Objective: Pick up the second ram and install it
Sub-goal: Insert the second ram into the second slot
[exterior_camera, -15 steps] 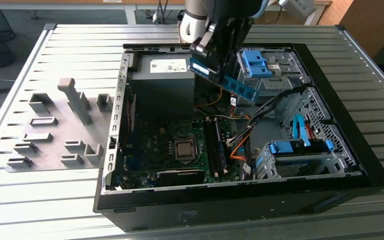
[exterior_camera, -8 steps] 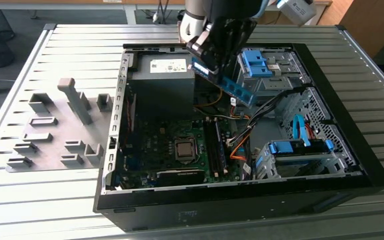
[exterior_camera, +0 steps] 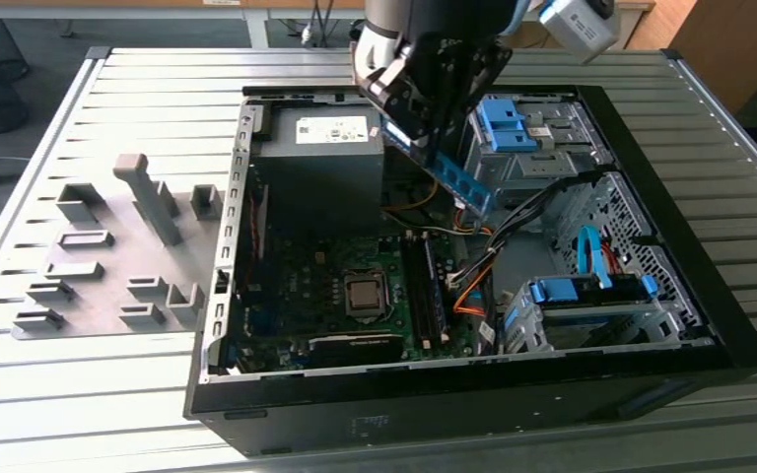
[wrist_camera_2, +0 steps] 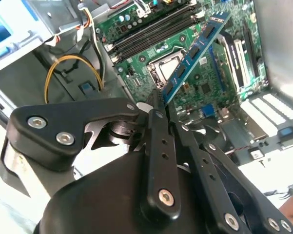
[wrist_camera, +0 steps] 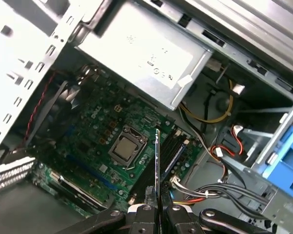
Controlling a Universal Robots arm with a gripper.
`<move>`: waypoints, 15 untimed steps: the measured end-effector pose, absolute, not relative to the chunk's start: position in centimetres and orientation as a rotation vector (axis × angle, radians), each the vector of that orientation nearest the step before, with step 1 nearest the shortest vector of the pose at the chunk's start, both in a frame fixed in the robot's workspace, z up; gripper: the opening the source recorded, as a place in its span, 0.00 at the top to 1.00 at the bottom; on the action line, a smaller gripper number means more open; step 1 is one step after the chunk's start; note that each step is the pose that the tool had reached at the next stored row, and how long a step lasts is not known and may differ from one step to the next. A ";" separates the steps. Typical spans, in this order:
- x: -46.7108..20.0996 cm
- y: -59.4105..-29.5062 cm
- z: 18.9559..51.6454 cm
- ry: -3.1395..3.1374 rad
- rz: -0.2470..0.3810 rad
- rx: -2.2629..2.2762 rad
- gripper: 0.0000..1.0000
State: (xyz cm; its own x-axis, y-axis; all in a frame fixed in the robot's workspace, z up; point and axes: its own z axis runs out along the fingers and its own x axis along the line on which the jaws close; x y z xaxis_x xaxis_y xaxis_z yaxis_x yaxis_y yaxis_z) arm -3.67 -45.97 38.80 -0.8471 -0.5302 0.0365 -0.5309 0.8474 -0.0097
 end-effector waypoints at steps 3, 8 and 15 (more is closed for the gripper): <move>-3.7 -46.0 38.8 -3.007 0.031 0.786 0.85; -3.7 -46.0 38.7 -3.035 0.032 0.663 0.85; -3.7 -46.0 38.6 -3.066 0.035 0.491 0.85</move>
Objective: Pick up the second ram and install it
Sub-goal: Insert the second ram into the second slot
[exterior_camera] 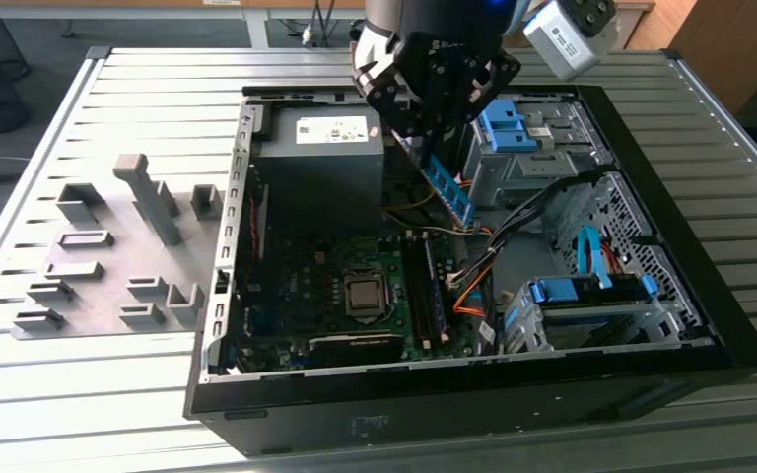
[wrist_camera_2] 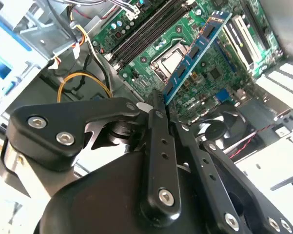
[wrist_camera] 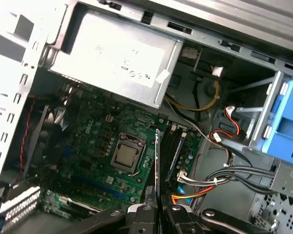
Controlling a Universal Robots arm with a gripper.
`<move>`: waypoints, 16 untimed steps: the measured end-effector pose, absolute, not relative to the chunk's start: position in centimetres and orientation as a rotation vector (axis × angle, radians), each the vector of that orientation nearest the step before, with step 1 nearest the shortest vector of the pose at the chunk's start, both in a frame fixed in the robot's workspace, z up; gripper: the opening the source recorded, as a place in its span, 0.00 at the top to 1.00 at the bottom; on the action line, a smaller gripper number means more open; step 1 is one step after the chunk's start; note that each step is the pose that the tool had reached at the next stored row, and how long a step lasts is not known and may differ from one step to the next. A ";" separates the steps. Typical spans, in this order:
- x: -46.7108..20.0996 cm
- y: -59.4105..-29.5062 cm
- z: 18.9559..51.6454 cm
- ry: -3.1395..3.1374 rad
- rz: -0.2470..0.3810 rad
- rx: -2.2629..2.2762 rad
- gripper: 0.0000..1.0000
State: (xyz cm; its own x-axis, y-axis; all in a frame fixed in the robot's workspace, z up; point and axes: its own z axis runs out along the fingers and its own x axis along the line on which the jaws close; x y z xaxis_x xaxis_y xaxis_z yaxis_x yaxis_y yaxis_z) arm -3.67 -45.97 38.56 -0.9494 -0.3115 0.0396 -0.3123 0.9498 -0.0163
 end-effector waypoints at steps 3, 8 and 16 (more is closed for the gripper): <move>-3.7 -46.0 38.5 -3.076 0.036 0.415 0.85; -3.7 -46.0 38.4 -3.089 0.038 0.289 0.85; -3.7 -46.0 38.3 -3.099 0.044 0.097 0.85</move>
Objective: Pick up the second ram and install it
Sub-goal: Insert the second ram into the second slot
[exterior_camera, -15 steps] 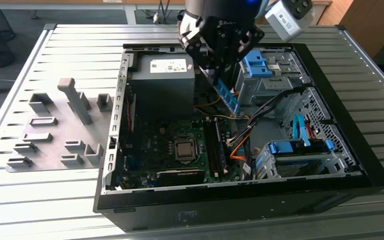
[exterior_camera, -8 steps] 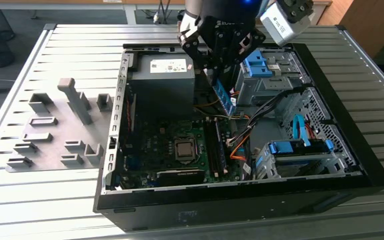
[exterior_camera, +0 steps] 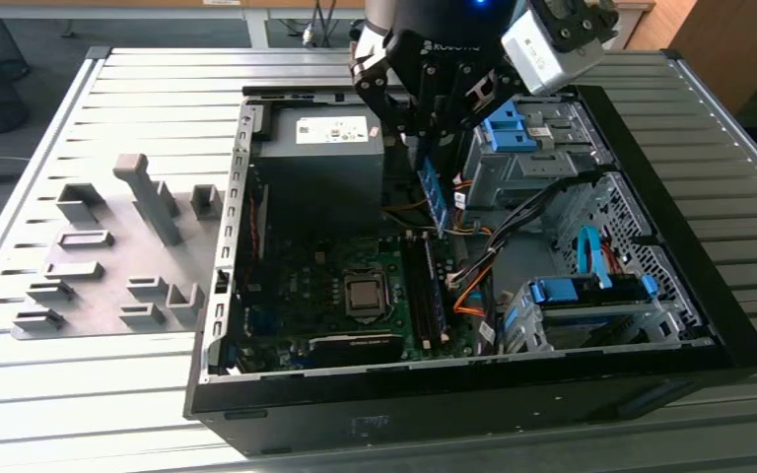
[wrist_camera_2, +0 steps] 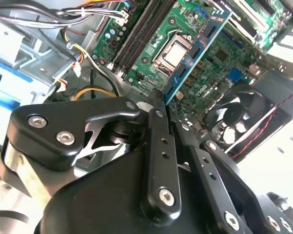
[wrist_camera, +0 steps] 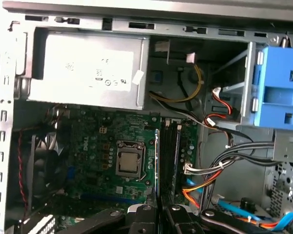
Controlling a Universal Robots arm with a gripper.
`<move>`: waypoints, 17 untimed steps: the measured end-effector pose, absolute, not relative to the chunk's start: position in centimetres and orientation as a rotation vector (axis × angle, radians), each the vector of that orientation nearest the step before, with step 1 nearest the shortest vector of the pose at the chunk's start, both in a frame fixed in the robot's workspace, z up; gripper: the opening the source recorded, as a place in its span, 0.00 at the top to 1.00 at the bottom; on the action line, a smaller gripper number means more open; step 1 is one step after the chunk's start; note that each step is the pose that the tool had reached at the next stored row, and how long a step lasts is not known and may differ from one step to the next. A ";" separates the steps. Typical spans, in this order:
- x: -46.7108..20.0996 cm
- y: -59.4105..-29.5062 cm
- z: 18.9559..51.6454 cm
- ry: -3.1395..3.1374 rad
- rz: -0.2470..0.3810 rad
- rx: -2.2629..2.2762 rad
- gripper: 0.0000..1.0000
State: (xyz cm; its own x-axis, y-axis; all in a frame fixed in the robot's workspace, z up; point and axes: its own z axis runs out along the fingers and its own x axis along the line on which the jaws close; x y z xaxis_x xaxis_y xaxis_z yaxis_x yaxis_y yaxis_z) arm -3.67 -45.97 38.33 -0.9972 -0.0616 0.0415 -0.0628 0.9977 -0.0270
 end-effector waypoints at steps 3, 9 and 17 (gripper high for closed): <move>-3.7 -46.0 38.3 -3.100 0.047 0.038 0.85; -3.7 -46.0 38.3 -3.100 0.051 0.025 0.85; -3.7 -46.0 37.8 -3.122 0.052 0.025 0.85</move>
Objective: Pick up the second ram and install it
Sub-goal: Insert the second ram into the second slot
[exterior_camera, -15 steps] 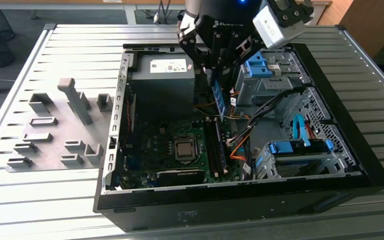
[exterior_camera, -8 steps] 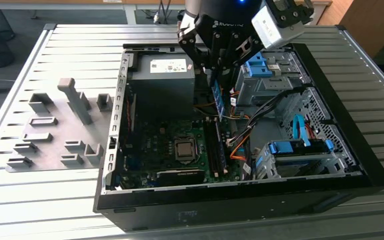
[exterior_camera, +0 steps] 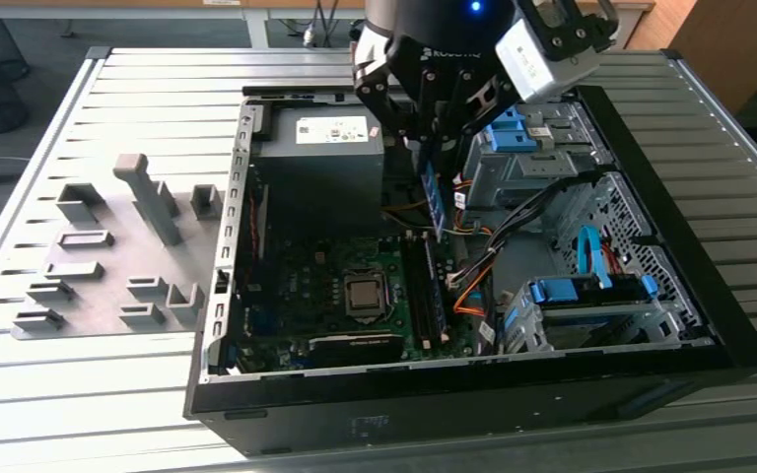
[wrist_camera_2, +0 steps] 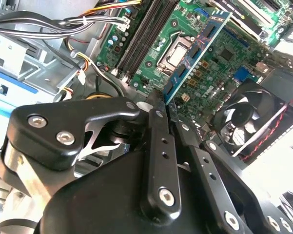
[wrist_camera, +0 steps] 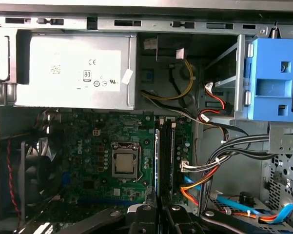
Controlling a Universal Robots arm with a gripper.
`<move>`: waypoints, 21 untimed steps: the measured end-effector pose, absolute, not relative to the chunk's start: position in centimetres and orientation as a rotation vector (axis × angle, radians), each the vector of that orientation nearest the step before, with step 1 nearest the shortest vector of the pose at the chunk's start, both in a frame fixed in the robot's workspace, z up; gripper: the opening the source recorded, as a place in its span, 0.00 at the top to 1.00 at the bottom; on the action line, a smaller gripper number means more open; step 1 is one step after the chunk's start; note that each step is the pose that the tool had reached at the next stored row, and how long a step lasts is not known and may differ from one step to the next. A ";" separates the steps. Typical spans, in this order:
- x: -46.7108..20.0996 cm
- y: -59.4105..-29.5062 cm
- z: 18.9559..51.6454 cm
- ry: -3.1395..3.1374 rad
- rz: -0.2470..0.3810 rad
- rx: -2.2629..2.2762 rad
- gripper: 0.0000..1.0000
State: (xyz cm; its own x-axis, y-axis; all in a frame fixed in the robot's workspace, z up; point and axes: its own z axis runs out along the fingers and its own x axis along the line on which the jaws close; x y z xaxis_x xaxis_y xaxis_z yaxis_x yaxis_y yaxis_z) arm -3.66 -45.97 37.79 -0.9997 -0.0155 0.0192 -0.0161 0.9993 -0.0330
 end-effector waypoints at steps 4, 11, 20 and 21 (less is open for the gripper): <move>-3.7 -46.0 37.4 -3.123 0.052 0.024 0.85; -3.7 -46.0 36.7 -3.124 0.052 0.024 0.85; -3.7 -46.0 35.6 -3.125 0.052 0.024 0.85; -3.7 -46.0 35.4 -3.125 0.052 0.024 0.85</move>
